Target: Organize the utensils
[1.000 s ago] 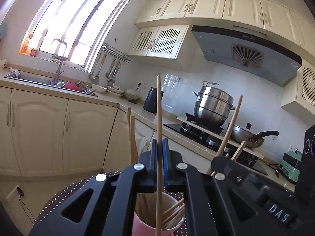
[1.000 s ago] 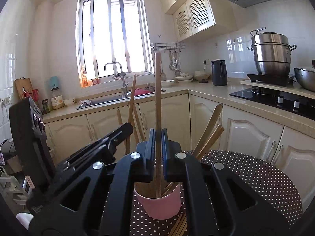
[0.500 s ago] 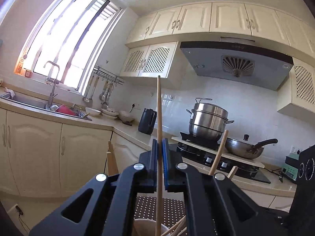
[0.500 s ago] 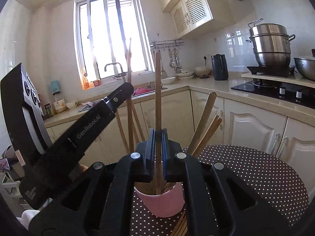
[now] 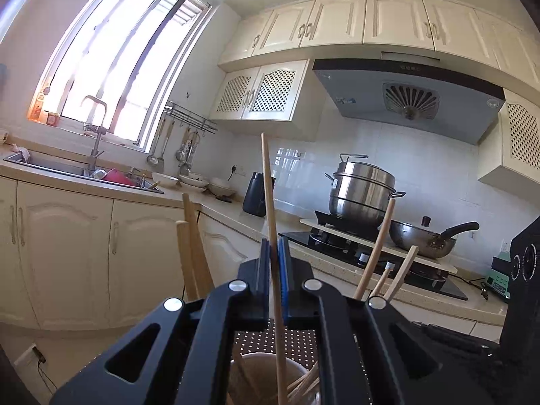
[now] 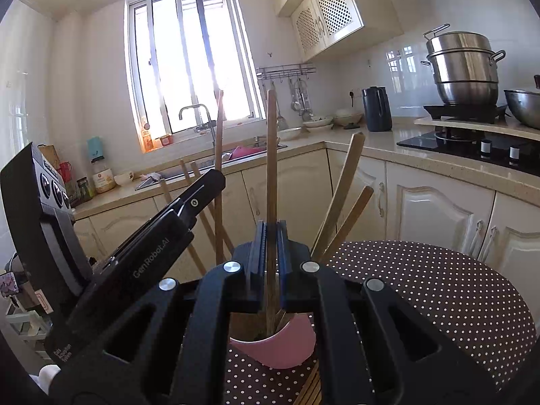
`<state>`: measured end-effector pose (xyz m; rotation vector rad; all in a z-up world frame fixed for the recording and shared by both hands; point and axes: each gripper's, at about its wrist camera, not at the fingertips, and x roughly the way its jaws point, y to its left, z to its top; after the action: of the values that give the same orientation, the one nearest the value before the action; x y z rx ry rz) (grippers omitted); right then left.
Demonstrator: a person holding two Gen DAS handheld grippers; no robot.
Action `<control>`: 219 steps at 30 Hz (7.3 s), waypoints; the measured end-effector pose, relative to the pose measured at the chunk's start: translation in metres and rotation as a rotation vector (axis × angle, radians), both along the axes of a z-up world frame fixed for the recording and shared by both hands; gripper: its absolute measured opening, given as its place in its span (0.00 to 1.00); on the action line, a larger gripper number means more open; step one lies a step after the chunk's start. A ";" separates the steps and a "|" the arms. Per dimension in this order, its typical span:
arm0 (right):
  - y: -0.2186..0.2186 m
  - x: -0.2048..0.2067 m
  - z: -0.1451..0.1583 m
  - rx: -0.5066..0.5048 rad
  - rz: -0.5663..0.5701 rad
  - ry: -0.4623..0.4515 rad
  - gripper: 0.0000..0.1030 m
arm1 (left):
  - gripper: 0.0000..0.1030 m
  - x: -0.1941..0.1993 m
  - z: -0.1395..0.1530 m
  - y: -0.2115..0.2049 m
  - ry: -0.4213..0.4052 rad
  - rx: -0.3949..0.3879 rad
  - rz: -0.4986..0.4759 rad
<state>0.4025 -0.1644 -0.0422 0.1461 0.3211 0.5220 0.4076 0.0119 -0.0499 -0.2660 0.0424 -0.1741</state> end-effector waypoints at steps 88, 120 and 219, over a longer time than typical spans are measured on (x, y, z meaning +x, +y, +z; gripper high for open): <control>-0.013 -0.139 -0.013 -0.102 -0.076 0.167 0.58 | 0.73 -0.164 -0.015 -0.013 0.363 0.323 -0.119; -0.077 -0.108 -0.091 -0.091 -0.159 0.462 0.60 | 0.73 -0.074 -0.137 -0.064 0.953 0.372 -0.202; 0.070 0.056 -0.125 -0.568 -0.110 0.893 0.29 | 0.07 0.003 -0.134 -0.034 1.117 0.414 -0.176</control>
<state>0.4589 -0.0940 -0.1671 -0.1679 1.3086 0.2113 0.4103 -0.0225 -0.1835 0.0833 1.2000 -0.1688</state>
